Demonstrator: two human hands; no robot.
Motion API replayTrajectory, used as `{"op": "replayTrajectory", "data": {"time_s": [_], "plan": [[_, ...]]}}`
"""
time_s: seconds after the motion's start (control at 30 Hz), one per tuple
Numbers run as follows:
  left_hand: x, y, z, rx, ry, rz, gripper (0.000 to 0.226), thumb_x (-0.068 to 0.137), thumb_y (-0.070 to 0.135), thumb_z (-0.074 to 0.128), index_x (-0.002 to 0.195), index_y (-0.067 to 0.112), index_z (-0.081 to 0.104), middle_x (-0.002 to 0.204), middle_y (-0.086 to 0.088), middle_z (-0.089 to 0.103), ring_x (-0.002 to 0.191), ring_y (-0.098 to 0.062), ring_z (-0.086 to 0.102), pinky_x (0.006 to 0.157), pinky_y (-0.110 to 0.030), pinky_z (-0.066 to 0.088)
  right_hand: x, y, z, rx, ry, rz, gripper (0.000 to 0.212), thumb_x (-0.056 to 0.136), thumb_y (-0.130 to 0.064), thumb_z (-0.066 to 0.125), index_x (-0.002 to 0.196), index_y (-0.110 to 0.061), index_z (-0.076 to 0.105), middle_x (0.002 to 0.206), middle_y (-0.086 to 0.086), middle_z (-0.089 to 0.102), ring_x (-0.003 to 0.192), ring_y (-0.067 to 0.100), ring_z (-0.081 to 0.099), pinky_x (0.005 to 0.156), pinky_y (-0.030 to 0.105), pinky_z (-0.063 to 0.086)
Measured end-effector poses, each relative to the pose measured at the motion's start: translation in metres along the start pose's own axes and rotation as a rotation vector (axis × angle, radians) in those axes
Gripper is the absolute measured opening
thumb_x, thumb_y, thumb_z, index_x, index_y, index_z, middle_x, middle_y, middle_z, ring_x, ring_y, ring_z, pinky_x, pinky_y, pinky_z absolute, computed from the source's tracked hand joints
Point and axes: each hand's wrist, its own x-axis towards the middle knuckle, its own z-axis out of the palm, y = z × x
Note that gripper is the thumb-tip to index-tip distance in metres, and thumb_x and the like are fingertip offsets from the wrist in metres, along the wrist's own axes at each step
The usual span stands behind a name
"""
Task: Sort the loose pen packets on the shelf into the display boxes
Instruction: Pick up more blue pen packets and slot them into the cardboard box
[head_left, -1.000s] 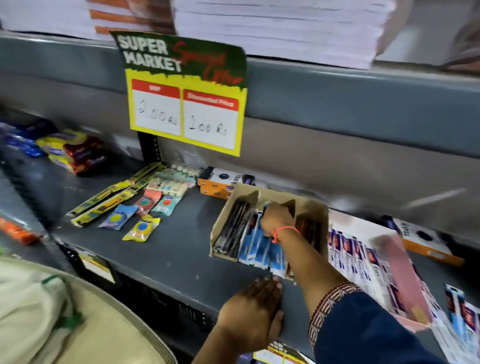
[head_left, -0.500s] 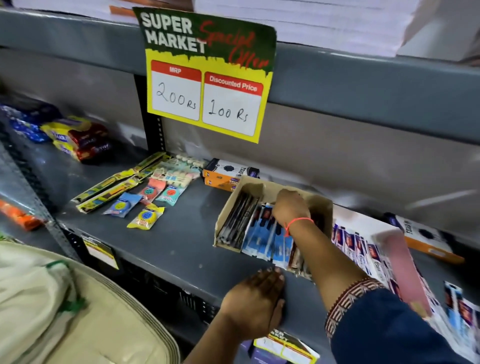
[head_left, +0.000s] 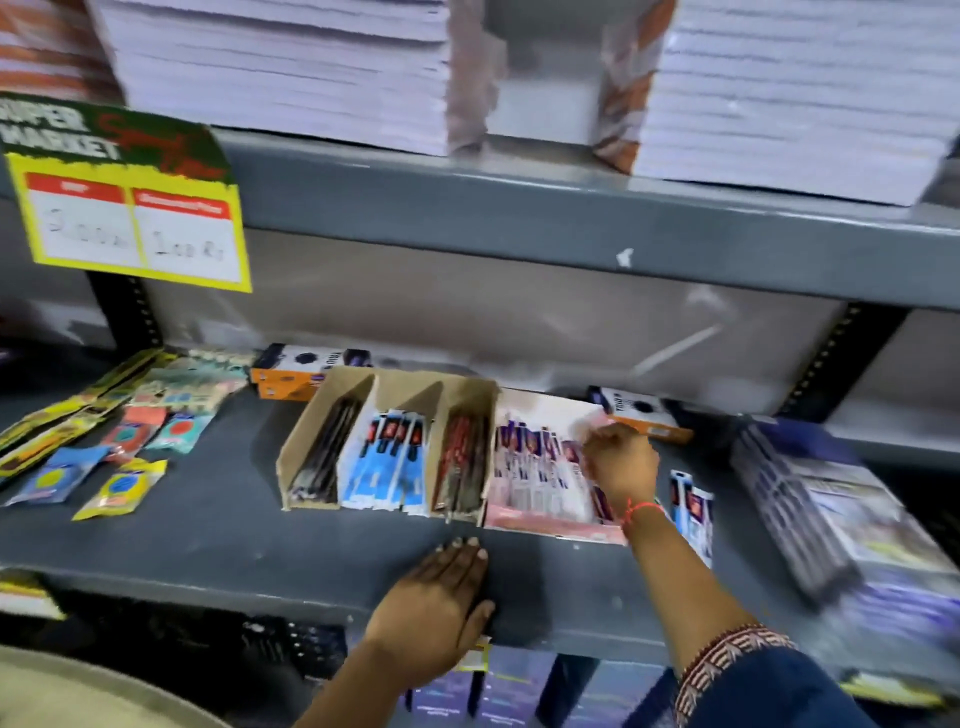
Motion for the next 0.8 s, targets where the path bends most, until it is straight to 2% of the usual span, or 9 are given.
{"op": "replayTrajectory", "data": {"time_s": [0.2, 0.3, 0.37, 0.43, 0.53, 0.6, 0.67, 0.73, 0.8], "plan": [[0.032, 0.046, 0.001, 0.07, -0.113, 0.169, 0.052, 0.09, 0.051, 0.029, 0.099, 0.028, 0.074, 0.104, 0.014, 0.072, 0.095, 0.0, 0.066, 0.082, -0.015, 0.051, 0.008, 0.07, -0.057, 0.038, 0.147, 0.251, 0.024, 0.084, -0.014, 0.058, 0.099, 0.001, 0.072, 0.108, 0.029, 0.068, 0.104, 0.041, 0.063, 0.086, 0.039, 0.05], [0.047, 0.062, -0.004, 0.056, -0.139, 0.201, 0.048, 0.083, 0.053, 0.044, 0.11, 0.023, 0.07, 0.115, 0.007, 0.068, 0.106, -0.004, 0.063, 0.091, -0.017, 0.046, 0.007, 0.09, -0.071, -0.121, 0.118, 0.347, 0.031, 0.085, -0.014, 0.055, 0.109, 0.002, 0.066, 0.12, 0.029, 0.063, 0.11, 0.043, 0.06, 0.09, 0.042, 0.049], [0.058, 0.063, 0.005, 0.074, -0.127, 0.253, 0.057, 0.097, 0.046, 0.032, 0.14, 0.01, 0.04, 0.148, -0.007, 0.038, 0.136, -0.016, 0.035, 0.113, -0.027, 0.022, 0.008, 0.099, -0.074, -0.18, 0.068, 0.378, 0.033, 0.085, -0.013, 0.053, 0.113, 0.003, 0.064, 0.122, 0.029, 0.062, 0.111, 0.042, 0.06, 0.092, 0.042, 0.049], [0.061, 0.064, 0.01, 0.036, -0.229, 0.255, 0.061, 0.1, 0.046, 0.018, 0.149, 0.009, 0.01, 0.158, -0.009, 0.007, 0.145, -0.02, 0.006, 0.116, -0.029, -0.004, 0.009, 0.101, -0.071, -0.22, 0.006, 0.373, 0.035, 0.085, -0.015, 0.055, 0.114, 0.002, 0.064, 0.122, 0.027, 0.063, 0.111, 0.04, 0.06, 0.093, 0.043, 0.049], [0.063, 0.06, 0.021, 0.045, -0.236, 0.276, 0.063, 0.099, 0.049, 0.014, 0.15, 0.012, 0.003, 0.159, -0.007, 0.001, 0.145, -0.018, -0.001, 0.11, -0.025, -0.016, 0.013, 0.096, -0.063, -0.282, -0.073, 0.368, 0.037, 0.084, -0.022, 0.061, 0.115, -0.003, 0.064, 0.12, 0.021, 0.065, 0.109, 0.037, 0.062, 0.091, 0.041, 0.049], [0.065, 0.059, 0.021, 0.049, -0.234, 0.256, 0.063, 0.099, 0.05, 0.015, 0.15, 0.013, 0.006, 0.159, -0.005, 0.005, 0.145, -0.016, 0.002, 0.112, -0.025, -0.012, 0.017, 0.092, -0.056, -0.325, -0.073, 0.359, 0.035, 0.085, -0.019, 0.058, 0.117, -0.004, 0.063, 0.122, 0.018, 0.065, 0.11, 0.035, 0.062, 0.09, 0.039, 0.049], [0.064, 0.058, 0.024, 0.072, -0.095, 0.276, 0.06, 0.097, 0.05, 0.024, 0.144, 0.014, 0.034, 0.151, -0.002, 0.034, 0.139, -0.013, 0.028, 0.115, -0.025, 0.014, 0.021, 0.089, -0.05, -0.358, -0.072, 0.362, 0.035, 0.088, -0.013, 0.051, 0.12, -0.003, 0.06, 0.124, 0.018, 0.063, 0.114, 0.035, 0.06, 0.091, 0.039, 0.048], [0.063, 0.06, 0.022, -0.005, -0.115, 0.282, 0.052, 0.086, 0.054, 0.04, 0.12, 0.023, 0.064, 0.123, 0.007, 0.064, 0.115, -0.005, 0.057, 0.098, -0.021, 0.042, 0.027, 0.088, -0.046, -0.349, -0.08, 0.381, 0.035, 0.089, -0.009, 0.047, 0.122, -0.001, 0.058, 0.126, 0.019, 0.061, 0.114, 0.037, 0.059, 0.092, 0.039, 0.048], [0.061, 0.062, 0.022, -0.023, -0.102, 0.287, 0.049, 0.08, 0.057, 0.044, 0.11, 0.027, 0.07, 0.112, 0.012, 0.07, 0.105, -0.002, 0.063, 0.09, -0.018, 0.049, 0.032, 0.088, -0.047, -0.325, -0.089, 0.405, 0.035, 0.088, -0.006, 0.049, 0.121, 0.0, 0.058, 0.124, 0.021, 0.061, 0.113, 0.037, 0.059, 0.091, 0.039, 0.048]]}}
